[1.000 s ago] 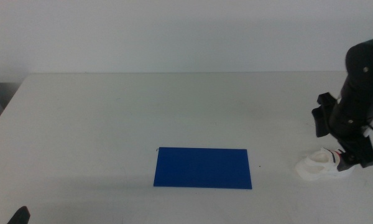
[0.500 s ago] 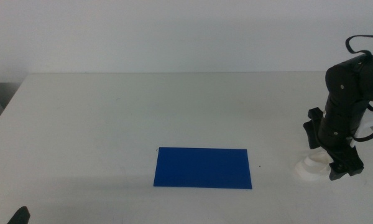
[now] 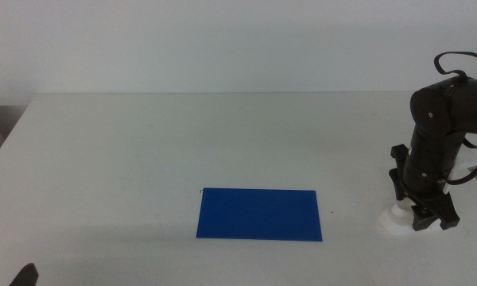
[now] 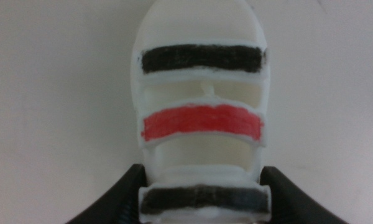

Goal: Use one arm to grab the shoe from the table and place it on the mat.

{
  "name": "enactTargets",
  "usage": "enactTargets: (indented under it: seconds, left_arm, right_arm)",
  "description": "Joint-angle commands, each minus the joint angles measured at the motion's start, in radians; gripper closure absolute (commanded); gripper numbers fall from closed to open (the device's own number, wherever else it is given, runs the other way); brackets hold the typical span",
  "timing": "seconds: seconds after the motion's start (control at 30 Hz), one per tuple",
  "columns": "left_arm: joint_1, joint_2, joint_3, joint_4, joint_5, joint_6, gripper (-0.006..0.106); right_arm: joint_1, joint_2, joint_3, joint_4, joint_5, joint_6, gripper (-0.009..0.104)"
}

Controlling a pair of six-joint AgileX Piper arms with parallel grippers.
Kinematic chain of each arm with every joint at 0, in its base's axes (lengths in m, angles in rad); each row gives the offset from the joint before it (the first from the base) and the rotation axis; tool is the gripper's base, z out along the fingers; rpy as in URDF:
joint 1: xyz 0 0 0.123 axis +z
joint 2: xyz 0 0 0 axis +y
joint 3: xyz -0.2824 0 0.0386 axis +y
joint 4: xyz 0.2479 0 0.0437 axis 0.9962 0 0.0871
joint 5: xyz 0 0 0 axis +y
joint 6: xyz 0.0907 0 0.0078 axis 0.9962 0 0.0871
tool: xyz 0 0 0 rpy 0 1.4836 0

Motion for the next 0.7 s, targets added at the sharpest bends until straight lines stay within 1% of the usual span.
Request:
enactTargets:
  seconds: [0.0, 0.1, 0.17, 0.27, 0.37, 0.5, 0.67]
  left_arm:
    - [-0.004, -0.014, 0.007, -0.008, -0.08, -0.005, 0.007]
    - [-0.004, -0.014, 0.007, -0.008, -0.08, -0.005, 0.007]
    - [-0.004, -0.014, 0.007, -0.008, -0.08, -0.005, 0.007]
    - [-0.004, -0.014, 0.007, -0.008, -0.08, -0.005, 0.007]
    - [-0.004, -0.014, 0.007, -0.008, -0.08, -0.005, 0.007]
    - [-0.004, -0.014, 0.007, -0.008, -0.08, -0.005, 0.007]
    - [-0.004, -0.014, 0.007, -0.008, -0.08, -0.005, 0.007]
  right_arm:
    - [-0.002, -0.057, -0.028, 0.008, 0.043, -0.005, 0.077]
    - [0.006, -0.07, -0.051, 0.043, 0.096, -0.02, 0.087]
    - [0.022, -0.075, -0.076, 0.046, 0.133, -0.022, 0.09]
    - [0.07, -0.075, -0.14, 0.037, 0.181, 0.016, 0.09]
    - [0.148, -0.074, -0.207, 0.008, 0.218, 0.089, 0.09]
    - [0.265, -0.068, -0.283, -0.016, 0.2, 0.193, 0.09]
    - [0.381, -0.012, -0.393, -0.013, 0.193, 0.259, 0.09]
